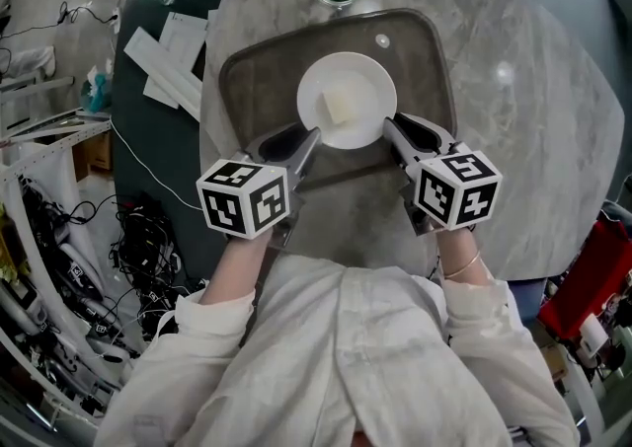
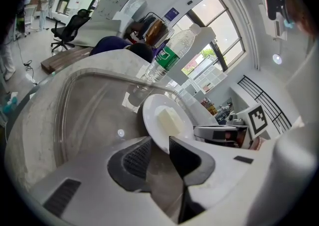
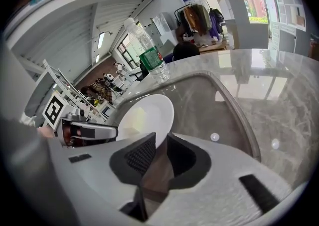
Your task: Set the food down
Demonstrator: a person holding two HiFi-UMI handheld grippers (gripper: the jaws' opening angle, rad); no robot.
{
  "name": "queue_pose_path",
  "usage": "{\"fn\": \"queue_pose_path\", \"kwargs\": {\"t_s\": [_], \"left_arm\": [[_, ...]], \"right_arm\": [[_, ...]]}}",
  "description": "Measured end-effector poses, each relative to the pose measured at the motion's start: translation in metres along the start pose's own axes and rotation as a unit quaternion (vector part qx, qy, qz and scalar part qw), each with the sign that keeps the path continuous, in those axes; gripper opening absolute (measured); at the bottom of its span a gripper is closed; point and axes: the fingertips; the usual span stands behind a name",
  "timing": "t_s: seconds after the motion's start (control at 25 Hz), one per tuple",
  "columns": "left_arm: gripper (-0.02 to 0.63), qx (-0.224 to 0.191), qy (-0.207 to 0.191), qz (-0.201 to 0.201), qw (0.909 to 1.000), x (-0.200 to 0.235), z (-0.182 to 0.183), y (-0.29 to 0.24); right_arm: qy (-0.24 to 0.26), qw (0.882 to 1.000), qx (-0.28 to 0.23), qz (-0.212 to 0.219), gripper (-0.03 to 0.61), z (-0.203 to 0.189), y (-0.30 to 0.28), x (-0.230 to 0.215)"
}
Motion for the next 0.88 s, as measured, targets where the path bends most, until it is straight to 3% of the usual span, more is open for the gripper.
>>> {"fn": "queue_pose_path", "kwargs": {"t_s": [0.52,0.88], "left_arm": [[0.196,-0.025,-0.002,0.007,0.9996,-0.012,0.001,-0.005],[0.255,-0.097,0.024,0.079,0.9918,-0.009,-0.007,0.044]], "right_arm": [[0.02,1.0,0.0,-0.004,0.119,0.0,0.002,0.001],[0.05,0.998,-0.031,0.008,0.123,-0.002,0.041,0.019]]}}
Point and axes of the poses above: the fingertips, and each gripper's own axes: y backward along the fingers, x to its left, z out of its top, and after that the axes turned 8 degrees about x, right-handed
